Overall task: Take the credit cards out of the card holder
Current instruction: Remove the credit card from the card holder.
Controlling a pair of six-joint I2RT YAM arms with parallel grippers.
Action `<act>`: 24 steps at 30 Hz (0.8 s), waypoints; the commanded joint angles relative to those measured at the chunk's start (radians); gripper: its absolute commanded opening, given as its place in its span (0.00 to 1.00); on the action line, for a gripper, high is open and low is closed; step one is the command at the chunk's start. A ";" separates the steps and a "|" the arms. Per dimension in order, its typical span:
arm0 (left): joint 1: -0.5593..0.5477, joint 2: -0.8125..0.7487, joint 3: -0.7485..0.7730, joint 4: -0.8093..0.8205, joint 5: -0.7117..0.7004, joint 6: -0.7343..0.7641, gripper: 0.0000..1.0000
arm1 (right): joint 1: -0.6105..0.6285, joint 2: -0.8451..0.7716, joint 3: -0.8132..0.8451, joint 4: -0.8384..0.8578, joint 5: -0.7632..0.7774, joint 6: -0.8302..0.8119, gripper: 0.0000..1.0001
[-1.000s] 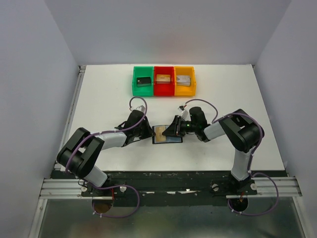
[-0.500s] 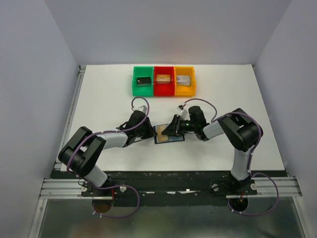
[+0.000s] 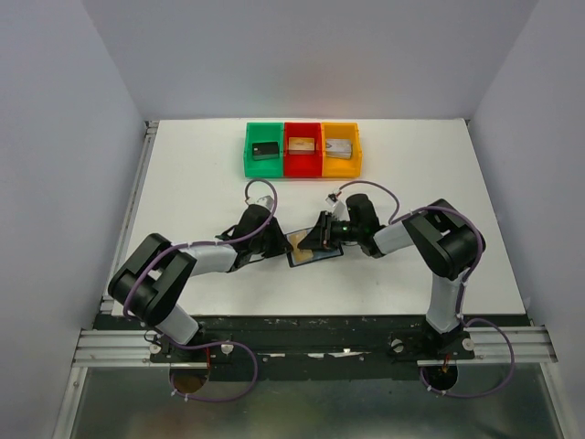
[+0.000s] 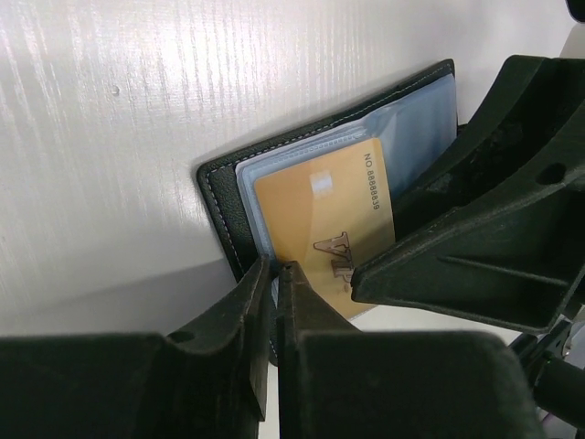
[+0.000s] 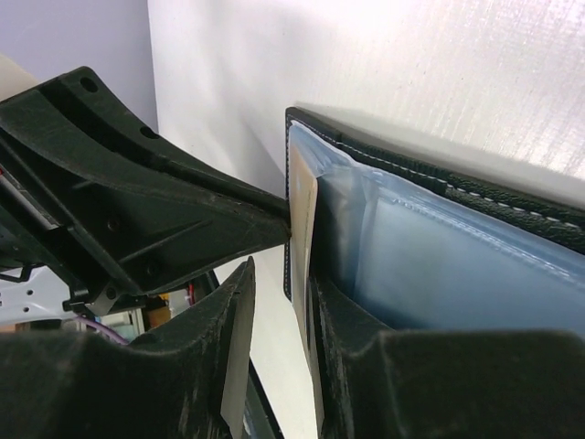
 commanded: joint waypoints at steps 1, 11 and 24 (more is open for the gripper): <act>-0.016 -0.023 -0.011 -0.035 0.005 0.012 0.19 | 0.006 -0.014 0.019 -0.085 -0.023 -0.056 0.37; -0.018 -0.018 -0.003 -0.067 -0.017 0.015 0.12 | -0.003 -0.064 0.021 -0.194 -0.004 -0.114 0.36; -0.018 -0.001 -0.002 -0.084 -0.026 0.012 0.00 | -0.021 -0.106 0.003 -0.234 0.005 -0.140 0.36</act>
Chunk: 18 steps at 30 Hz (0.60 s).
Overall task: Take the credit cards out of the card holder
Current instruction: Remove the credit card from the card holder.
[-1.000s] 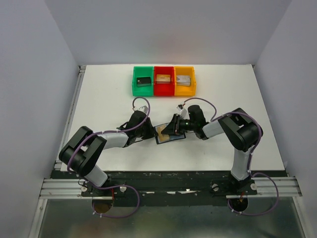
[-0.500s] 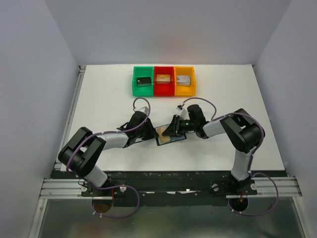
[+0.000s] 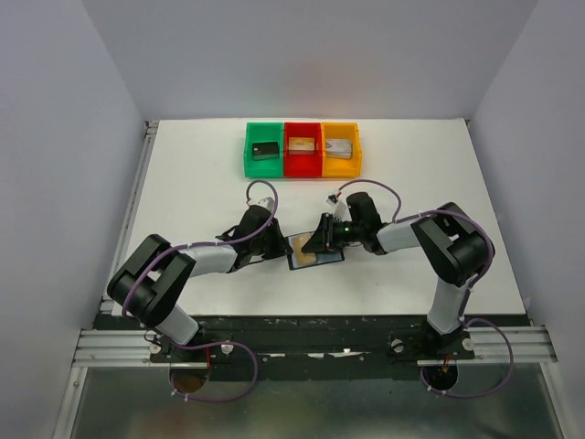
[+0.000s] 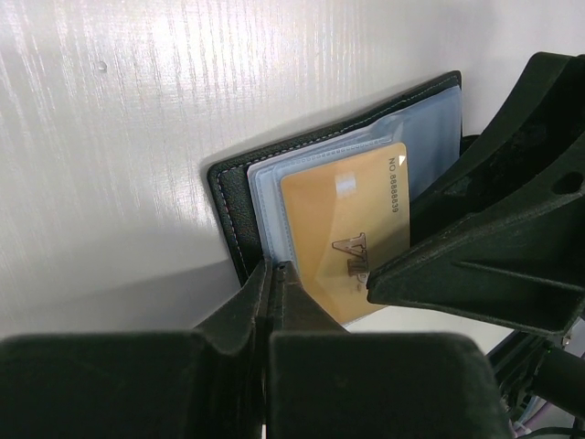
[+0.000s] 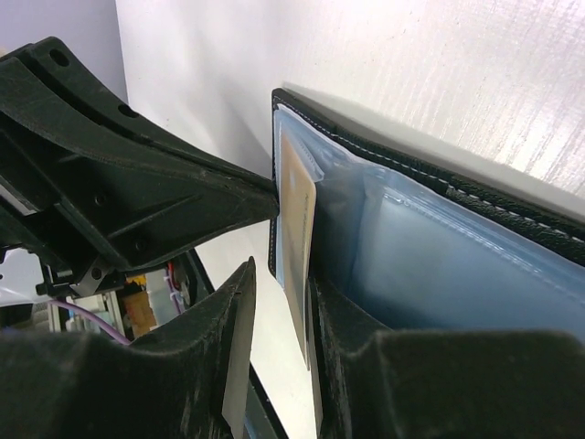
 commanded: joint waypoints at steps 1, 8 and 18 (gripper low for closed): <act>-0.007 0.011 -0.002 -0.052 -0.025 0.009 0.00 | -0.011 -0.038 -0.013 -0.032 0.007 -0.023 0.36; -0.007 0.022 -0.003 -0.064 -0.038 0.004 0.00 | -0.022 -0.056 -0.027 -0.027 0.006 -0.021 0.36; -0.007 0.038 -0.005 -0.063 -0.041 0.000 0.00 | -0.036 -0.084 -0.050 -0.026 0.000 -0.026 0.36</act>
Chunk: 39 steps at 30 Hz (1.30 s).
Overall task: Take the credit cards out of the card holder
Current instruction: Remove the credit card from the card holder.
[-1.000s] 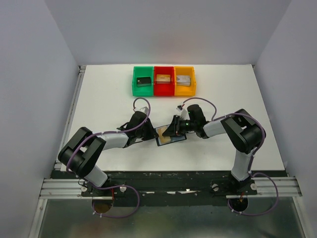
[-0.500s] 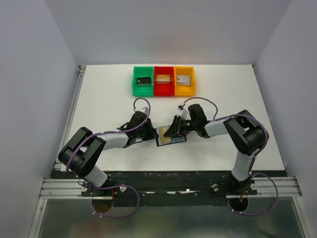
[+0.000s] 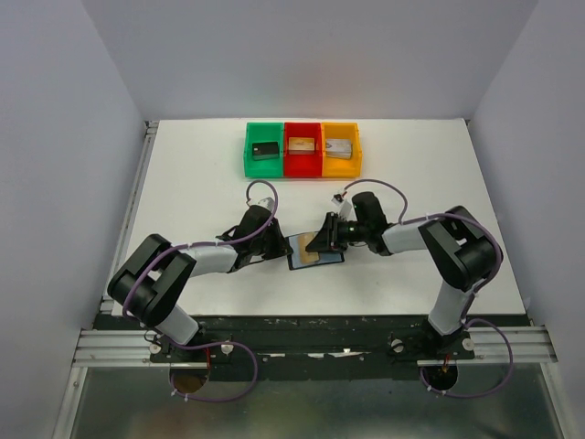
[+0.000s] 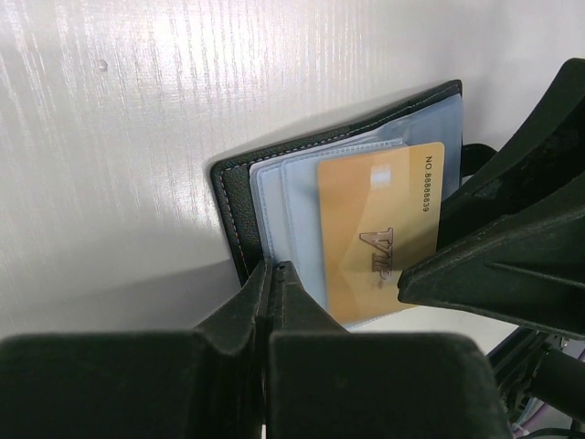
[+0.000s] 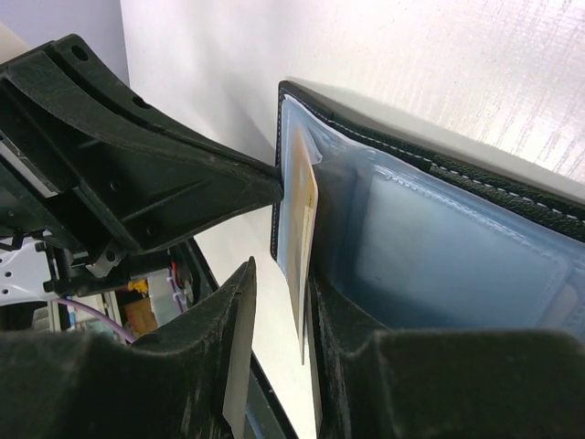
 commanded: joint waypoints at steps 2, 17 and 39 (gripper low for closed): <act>-0.005 0.035 -0.006 -0.062 -0.039 0.006 0.00 | -0.013 -0.037 -0.022 -0.008 0.001 -0.021 0.36; -0.005 0.037 -0.010 -0.060 -0.039 0.004 0.00 | -0.027 -0.063 -0.031 -0.026 0.002 -0.032 0.34; -0.005 0.028 -0.009 -0.070 -0.048 0.018 0.00 | -0.050 -0.090 -0.037 -0.069 0.015 -0.050 0.30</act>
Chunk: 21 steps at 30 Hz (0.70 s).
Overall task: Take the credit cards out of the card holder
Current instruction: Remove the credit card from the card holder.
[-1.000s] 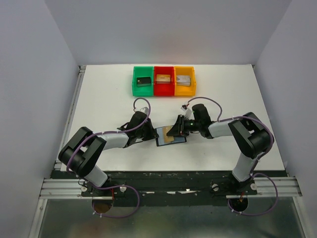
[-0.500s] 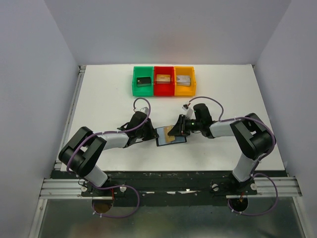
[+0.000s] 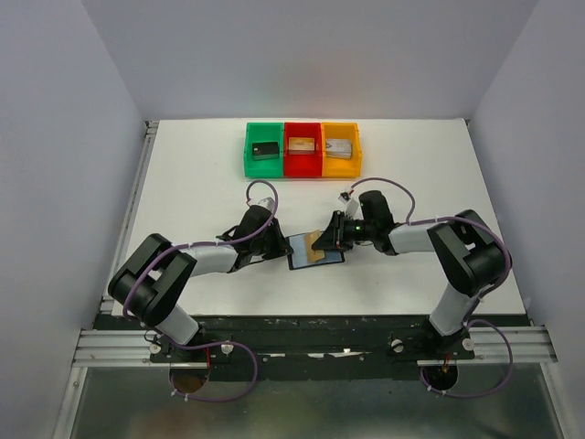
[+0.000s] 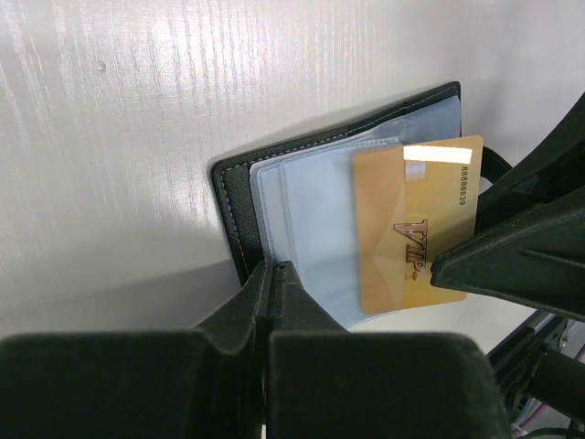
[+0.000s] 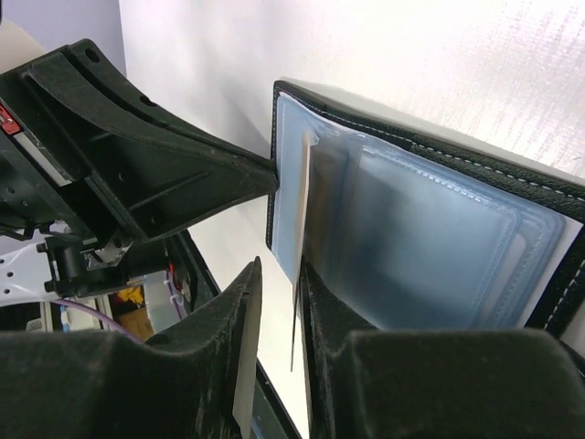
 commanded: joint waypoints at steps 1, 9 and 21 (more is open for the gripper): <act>-0.005 0.022 -0.007 -0.073 -0.047 0.023 0.00 | -0.009 -0.031 -0.010 -0.030 0.015 -0.022 0.30; -0.005 0.020 -0.004 -0.078 -0.045 0.029 0.00 | -0.009 -0.048 -0.008 -0.074 0.058 -0.043 0.24; -0.005 0.013 -0.003 -0.073 -0.042 0.035 0.00 | -0.010 -0.066 0.012 -0.183 0.112 -0.063 0.00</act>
